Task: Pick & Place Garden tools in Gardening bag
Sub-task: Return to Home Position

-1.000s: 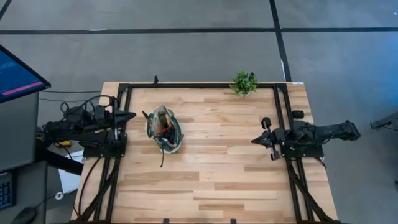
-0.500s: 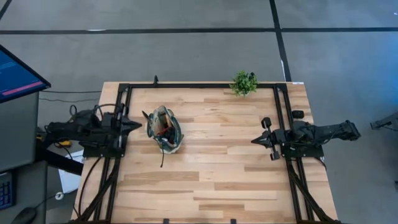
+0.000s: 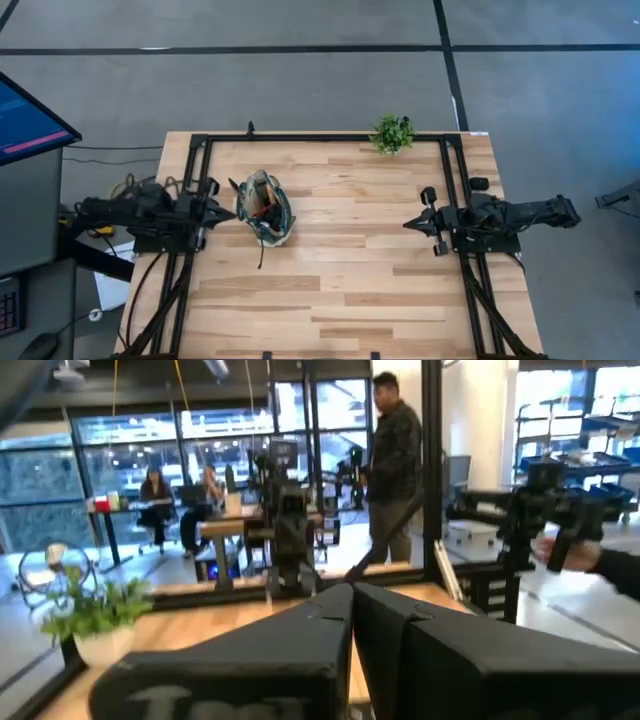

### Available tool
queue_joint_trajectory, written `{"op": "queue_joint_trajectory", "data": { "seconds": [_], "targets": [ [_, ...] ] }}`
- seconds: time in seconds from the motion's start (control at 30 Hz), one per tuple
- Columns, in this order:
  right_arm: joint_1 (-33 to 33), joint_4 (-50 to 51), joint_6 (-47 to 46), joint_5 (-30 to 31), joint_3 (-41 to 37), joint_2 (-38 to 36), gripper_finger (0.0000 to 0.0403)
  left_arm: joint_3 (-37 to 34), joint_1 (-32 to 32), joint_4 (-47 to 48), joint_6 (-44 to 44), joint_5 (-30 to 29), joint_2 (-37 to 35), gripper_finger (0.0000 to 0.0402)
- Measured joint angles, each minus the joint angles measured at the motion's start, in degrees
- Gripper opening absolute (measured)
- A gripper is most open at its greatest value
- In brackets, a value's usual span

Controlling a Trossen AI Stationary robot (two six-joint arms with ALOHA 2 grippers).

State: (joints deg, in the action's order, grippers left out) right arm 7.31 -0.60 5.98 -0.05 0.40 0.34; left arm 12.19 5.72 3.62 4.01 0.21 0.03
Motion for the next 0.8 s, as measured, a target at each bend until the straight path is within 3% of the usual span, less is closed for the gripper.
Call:
{"op": "queue_joint_trajectory", "data": {
  "seconds": [0.3, 0.8],
  "targets": [
    [0.02, 0.03, 0.0, 0.0, -0.02, 0.0, 0.0, -10.14, 0.0, -6.85, -0.04, -0.18, -0.02, 0.0003],
    [0.04, 0.08, 0.0, 0.0, -0.02, 0.0, 0.0, -11.81, 0.0, -6.79, -1.7, -0.17, 0.09, 0.0003]
  ]
}}
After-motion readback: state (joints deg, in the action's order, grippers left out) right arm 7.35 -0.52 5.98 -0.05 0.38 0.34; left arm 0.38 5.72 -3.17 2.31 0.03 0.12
